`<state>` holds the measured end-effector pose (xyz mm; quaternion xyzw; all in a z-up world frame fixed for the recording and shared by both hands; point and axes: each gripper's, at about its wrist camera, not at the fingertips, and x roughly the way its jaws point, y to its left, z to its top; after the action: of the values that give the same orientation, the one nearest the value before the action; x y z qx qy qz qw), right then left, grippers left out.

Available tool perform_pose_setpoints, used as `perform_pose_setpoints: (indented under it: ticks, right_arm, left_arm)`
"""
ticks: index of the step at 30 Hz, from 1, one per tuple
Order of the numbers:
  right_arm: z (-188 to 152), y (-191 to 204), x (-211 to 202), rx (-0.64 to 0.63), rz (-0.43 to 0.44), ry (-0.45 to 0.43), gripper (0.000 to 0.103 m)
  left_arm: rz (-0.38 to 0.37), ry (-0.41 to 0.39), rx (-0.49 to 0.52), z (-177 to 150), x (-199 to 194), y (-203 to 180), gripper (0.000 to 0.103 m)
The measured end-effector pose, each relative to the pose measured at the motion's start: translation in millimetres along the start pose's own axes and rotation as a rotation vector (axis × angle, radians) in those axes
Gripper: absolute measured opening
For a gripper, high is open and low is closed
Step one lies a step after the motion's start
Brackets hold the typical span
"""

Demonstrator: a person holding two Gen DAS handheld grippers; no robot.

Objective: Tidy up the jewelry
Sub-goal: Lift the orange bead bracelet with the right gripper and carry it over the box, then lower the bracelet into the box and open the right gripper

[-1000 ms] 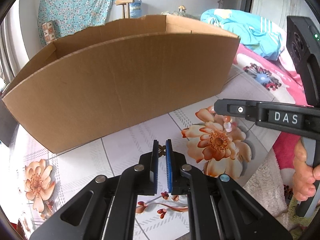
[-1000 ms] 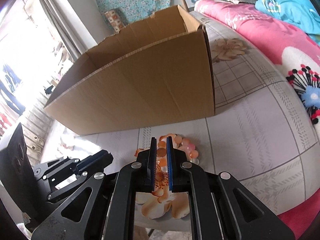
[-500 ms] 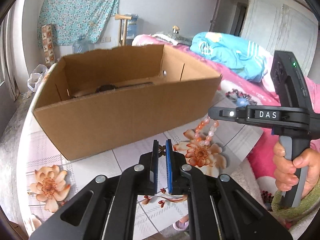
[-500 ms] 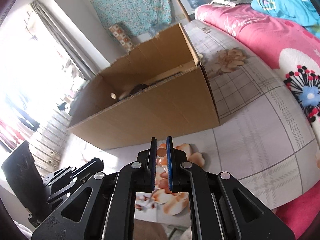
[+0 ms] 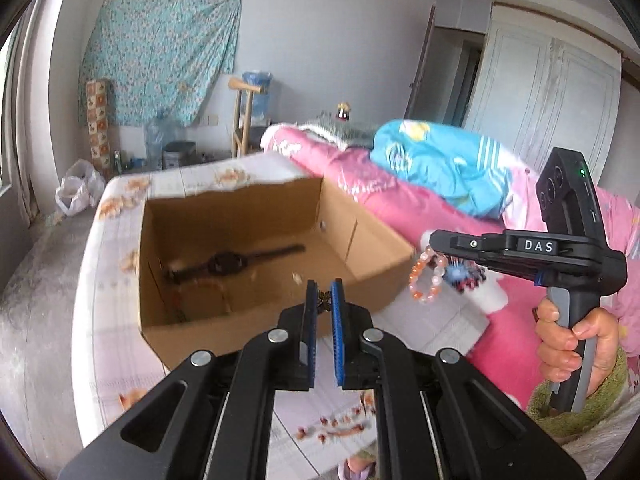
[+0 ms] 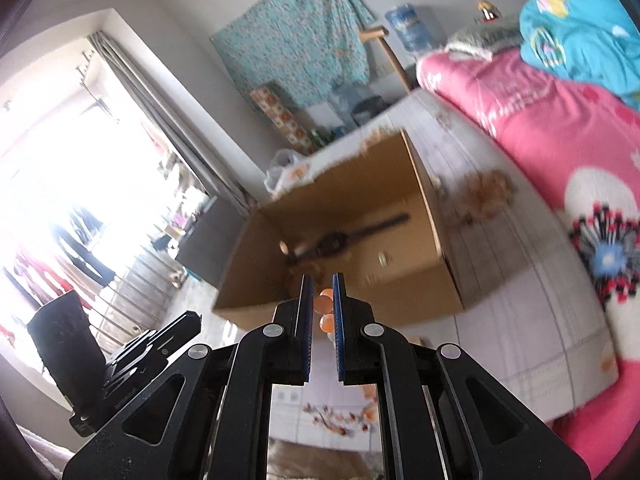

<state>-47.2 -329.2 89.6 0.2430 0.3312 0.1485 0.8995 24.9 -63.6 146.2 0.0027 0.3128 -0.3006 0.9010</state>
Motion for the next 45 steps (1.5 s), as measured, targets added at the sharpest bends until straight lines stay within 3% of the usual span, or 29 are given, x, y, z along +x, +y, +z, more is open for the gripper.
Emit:
perform_pose_setpoints:
  ticks: [6,13,18,24,31,36,40,45]
  right_arm:
    - [40,5,11,-0.043,0.018,-0.027,0.007]
    - [72,-10,49,-0.071,0.04,0.043,0.007]
    - [86,-24,81,-0.076,0.05,0.114,0.007]
    - [94,-35,111,-0.098,0.061,0.174,0.007]
    - [97,-40,114,-0.106,0.073,0.176,0.007]
    - [98,-39,109,-0.118,0.06,0.162,0.008]
    - [96,-36,112,-0.153,0.043,0.186,0.008]
    - [98,-34,134,-0.221,0.025,0.323,0.008]
  left_arm:
    - [-0.012,-0.004,-0.013,32,16,19,0.006]
    - [-0.04,0.104,-0.072,53,59,55,0.006]
    - [-0.068,0.243,-0.096,59,98,76,0.006]
    - [-0.127,0.47,-0.125,50,159,84,0.006]
    - [-0.189,0.696,-0.249,40,218,100,0.006]
    - [-0.216,0.749,-0.314,43,245,100,0.006]
    - [-0.184,0.75,-0.308,50,261,98,0.006]
    - [-0.194,0.776,-0.357,48,271,103,0.006]
